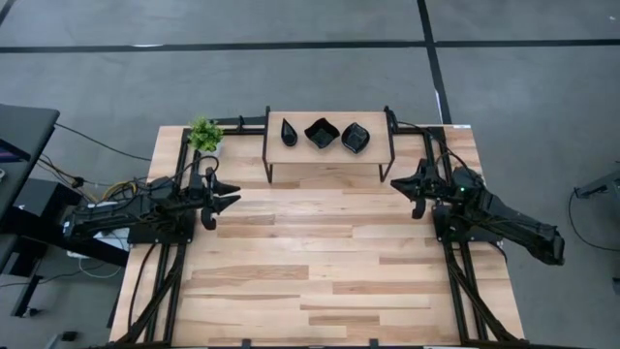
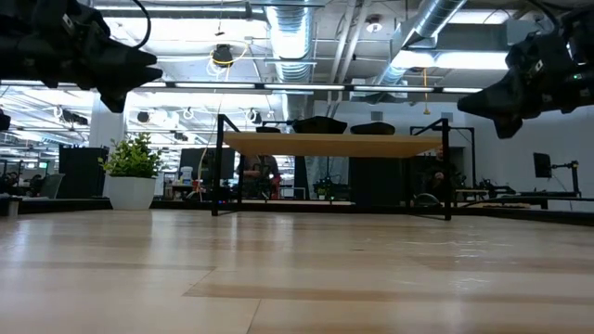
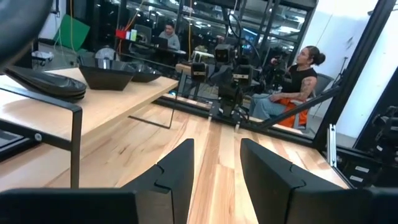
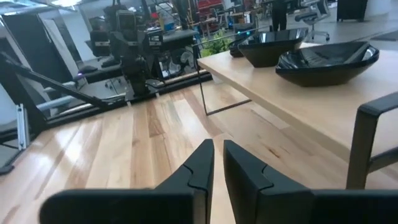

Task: Pick & Place Mini shaped plates
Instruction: Return to Home Position

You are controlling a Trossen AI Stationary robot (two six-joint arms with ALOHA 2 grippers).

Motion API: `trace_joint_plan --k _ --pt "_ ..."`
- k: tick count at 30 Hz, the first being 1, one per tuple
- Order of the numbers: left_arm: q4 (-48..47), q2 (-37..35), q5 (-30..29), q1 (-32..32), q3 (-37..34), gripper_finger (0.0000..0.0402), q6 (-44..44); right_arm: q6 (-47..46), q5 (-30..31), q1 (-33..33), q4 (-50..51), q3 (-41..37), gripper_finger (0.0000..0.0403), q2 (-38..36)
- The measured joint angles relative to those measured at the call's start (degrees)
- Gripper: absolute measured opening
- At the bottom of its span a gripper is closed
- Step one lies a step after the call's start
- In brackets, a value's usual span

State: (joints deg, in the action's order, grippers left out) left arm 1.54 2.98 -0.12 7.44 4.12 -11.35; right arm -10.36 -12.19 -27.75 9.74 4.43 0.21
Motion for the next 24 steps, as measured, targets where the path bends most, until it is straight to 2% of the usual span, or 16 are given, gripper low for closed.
trace_joint_plan --k 24 --pt "0.0 0.1 0.0 0.0 0.0 0.0132 0.0 -2.1 0.2 0.0 0.2 0.0 0.0031 0.0"
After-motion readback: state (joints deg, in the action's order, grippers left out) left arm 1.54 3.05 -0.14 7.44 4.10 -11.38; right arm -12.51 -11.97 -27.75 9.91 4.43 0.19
